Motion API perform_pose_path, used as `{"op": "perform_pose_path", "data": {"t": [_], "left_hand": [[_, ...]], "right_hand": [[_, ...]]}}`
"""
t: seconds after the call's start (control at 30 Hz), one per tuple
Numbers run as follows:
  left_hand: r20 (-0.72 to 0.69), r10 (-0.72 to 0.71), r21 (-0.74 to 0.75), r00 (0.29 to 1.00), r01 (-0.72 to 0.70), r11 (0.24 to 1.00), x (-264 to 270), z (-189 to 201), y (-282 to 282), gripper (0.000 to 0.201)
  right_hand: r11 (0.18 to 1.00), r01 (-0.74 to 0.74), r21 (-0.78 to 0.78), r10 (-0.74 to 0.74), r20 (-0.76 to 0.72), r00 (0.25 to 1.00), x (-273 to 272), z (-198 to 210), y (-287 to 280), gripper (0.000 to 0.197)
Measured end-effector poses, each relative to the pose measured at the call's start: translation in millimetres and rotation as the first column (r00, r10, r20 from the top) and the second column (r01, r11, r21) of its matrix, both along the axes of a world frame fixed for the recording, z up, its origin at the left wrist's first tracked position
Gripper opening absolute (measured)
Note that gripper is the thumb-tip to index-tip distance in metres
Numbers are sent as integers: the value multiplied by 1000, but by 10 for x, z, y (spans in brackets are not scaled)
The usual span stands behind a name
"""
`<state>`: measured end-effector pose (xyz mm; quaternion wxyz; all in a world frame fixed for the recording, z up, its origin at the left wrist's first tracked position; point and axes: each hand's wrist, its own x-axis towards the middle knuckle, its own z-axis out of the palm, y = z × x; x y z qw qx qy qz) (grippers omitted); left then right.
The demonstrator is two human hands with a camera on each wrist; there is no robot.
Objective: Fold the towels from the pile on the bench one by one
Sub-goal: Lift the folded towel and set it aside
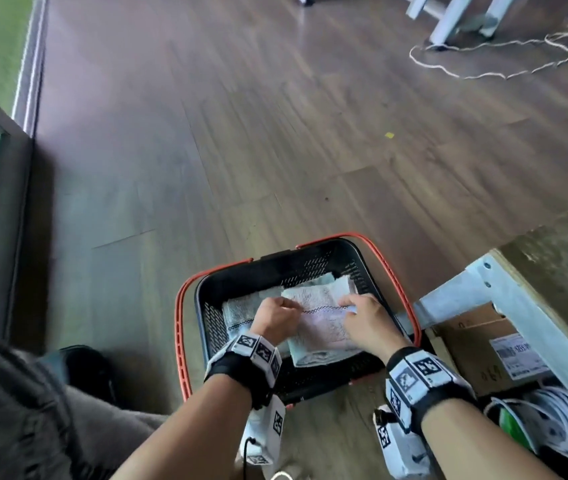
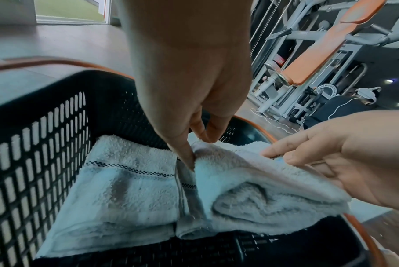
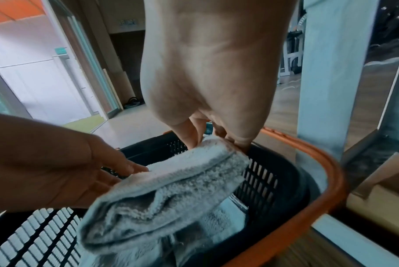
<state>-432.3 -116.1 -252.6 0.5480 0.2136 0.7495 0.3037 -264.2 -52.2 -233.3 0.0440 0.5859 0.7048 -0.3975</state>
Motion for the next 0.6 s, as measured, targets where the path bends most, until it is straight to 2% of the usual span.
{"op": "perform_pose_path", "data": {"t": [0.17,0.27,0.33,0.5,0.6], "left_hand": [[20,17,-24,1000,-17,1000,-79,-398,244,30],[-27,-28,-43,999,27,999,-95,-584,323,27],[-46,-52,-44,998,50,998,-98,-688,373,37],[-37,-79,-65,996,77,995,-116,-777,444,58],[-38,-92,-84,995,89,992,-105,-738,452,55]], "right_hand": [[999,-11,-37,12,24,1000,-148,-337,314,43],[997,-41,-66,44,42,998,-216,-476,420,44],[995,-59,-84,63,49,997,-251,-538,469,46],[989,-84,-122,98,114,989,-315,-625,493,48],[993,-74,-92,86,134,987,-333,-638,452,45]]}}
